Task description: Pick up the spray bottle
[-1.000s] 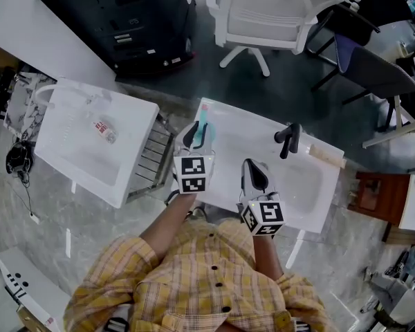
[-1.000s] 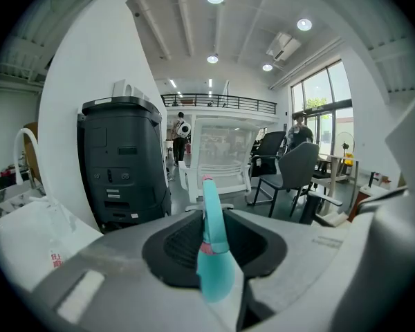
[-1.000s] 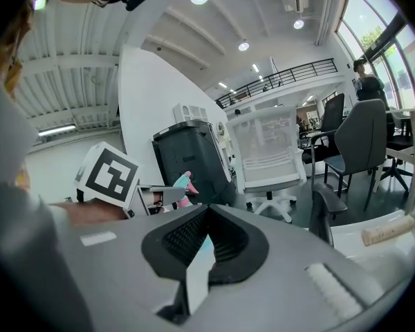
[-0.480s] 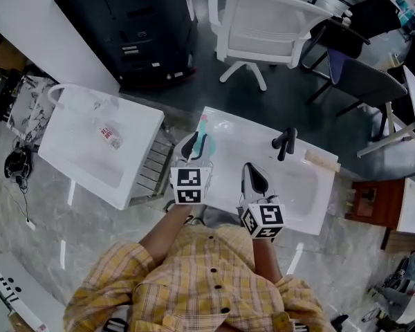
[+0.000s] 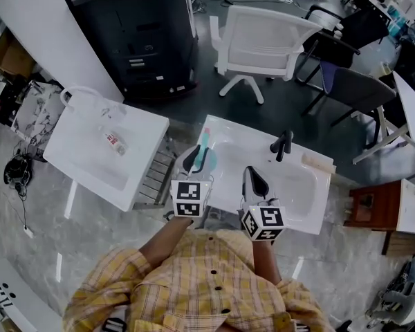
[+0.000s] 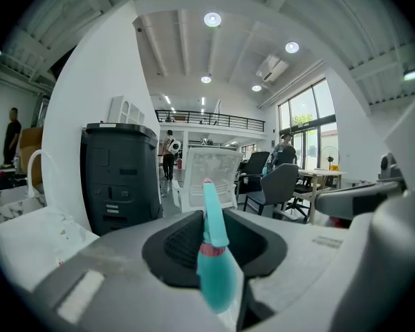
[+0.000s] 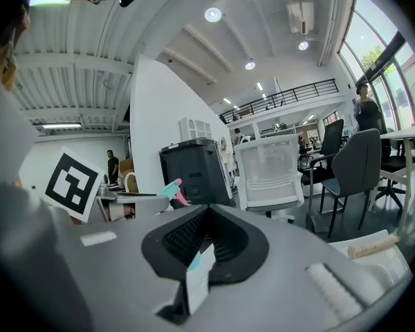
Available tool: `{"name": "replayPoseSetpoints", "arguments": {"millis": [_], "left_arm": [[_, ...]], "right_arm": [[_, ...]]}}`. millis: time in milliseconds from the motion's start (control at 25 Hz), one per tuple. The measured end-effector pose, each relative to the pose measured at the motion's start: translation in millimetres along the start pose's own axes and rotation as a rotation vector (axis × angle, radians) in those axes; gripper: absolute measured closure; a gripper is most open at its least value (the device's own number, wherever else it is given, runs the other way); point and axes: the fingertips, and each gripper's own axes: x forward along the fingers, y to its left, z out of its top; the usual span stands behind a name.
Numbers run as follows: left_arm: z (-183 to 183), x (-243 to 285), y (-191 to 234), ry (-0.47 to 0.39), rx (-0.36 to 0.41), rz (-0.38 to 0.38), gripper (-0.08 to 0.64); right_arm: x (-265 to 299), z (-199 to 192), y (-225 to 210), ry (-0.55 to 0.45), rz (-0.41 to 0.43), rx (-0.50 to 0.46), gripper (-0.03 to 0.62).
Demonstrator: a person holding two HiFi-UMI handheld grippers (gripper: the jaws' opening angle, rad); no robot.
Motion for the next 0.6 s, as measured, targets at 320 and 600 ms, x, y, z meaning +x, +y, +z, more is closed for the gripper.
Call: {"name": "replayPoseSetpoints", "arguments": {"millis": [320, 600], "left_arm": [[13, -36, -2, -0.047, 0.026, -0.02, 0.474], [16, -62, -9, -0.077, 0.038, -0.056, 0.474]], "right_arm": [[-13, 11, 24, -0.034, 0.009, -0.038, 0.592], [-26, 16, 35, -0.065, -0.003, -0.055, 0.593]]}}
